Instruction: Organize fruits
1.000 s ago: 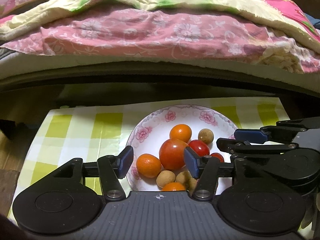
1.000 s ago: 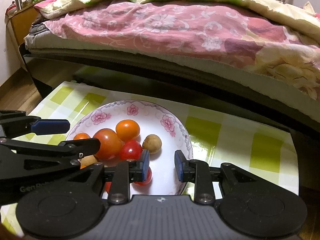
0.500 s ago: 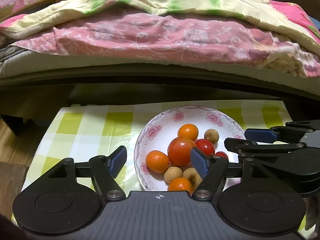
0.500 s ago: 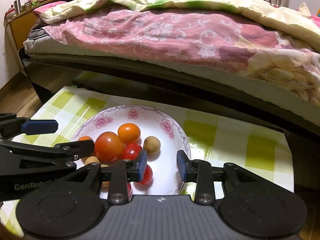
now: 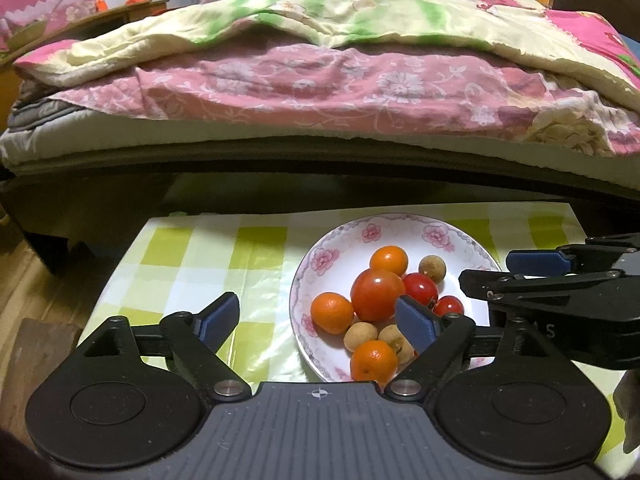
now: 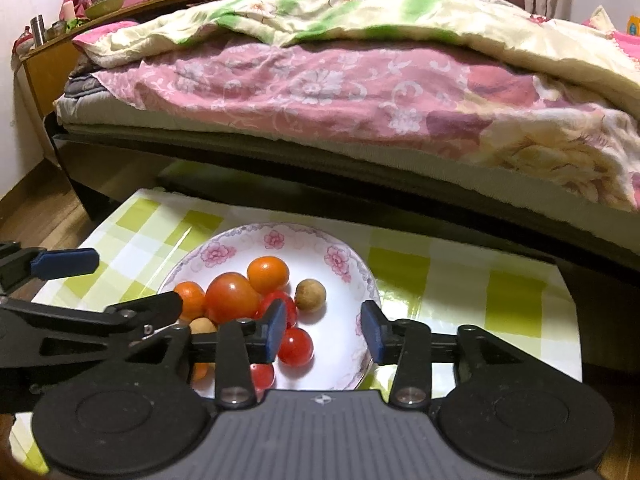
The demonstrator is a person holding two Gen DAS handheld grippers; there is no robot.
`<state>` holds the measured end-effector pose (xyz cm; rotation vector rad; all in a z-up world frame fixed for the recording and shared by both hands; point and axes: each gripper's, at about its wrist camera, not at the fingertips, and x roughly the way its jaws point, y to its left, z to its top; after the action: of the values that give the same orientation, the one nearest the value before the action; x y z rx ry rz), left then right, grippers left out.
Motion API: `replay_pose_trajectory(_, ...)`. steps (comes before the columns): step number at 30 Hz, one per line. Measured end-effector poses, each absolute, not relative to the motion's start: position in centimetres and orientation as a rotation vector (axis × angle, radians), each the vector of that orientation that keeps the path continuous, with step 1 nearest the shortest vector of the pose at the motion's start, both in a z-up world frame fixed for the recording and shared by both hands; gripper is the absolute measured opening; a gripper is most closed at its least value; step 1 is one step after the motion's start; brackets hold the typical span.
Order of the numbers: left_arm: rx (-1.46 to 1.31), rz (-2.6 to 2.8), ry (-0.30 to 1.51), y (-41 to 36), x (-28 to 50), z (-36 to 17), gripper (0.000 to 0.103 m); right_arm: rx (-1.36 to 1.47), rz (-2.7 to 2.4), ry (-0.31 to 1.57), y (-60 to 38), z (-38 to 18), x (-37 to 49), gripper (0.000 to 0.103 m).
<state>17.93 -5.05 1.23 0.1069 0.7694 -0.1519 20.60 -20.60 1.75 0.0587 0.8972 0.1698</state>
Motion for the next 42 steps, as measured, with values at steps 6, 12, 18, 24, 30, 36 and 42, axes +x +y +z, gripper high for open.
replay_pose_trajectory(6, 0.101, -0.142, 0.771, -4.8, 17.5, 1.3, 0.092, 0.067, 0.177, 0.884, -20.7, 2.4, 20.2, 0.048)
replay_pose_trajectory(12, 0.112, -0.124, 0.761, -4.9, 16.5, 1.3, 0.103, 0.063, 0.16, 0.897, -21.1, 2.6, 18.7, 0.049)
replay_pose_trajectory(18, 0.144, -0.113, 0.757, -5.3, 14.8, 1.8, 0.103, 0.082, 0.149, 0.899, -21.6, 3.2, 16.3, 0.049)
replay_pose_trajectory(24, 0.169, -0.114, 0.742, -5.8, 12.7, 2.4, 0.103, 0.098, 0.137, 0.887, -22.0, 4.2, 13.6, 0.05)
replay_pose_trajectory(30, 0.155, -0.137, 0.751, -5.9, 11.0, 2.6, 0.103, 0.131, 0.127, 0.867, -22.6, 5.3, 11.2, 0.05)
replay_pose_trajectory(36, 0.139, -0.148, 0.786, -5.8, 9.3, 2.1, 0.103, 0.134, 0.126, 0.876, -22.3, 5.7, 8.9, 0.05)
replay_pose_trajectory(42, 0.117, -0.172, 0.795, -5.6, 7.6, 2.1, 0.103, 0.133, 0.126, 0.884, -21.9, 5.9, 6.9, 0.05)
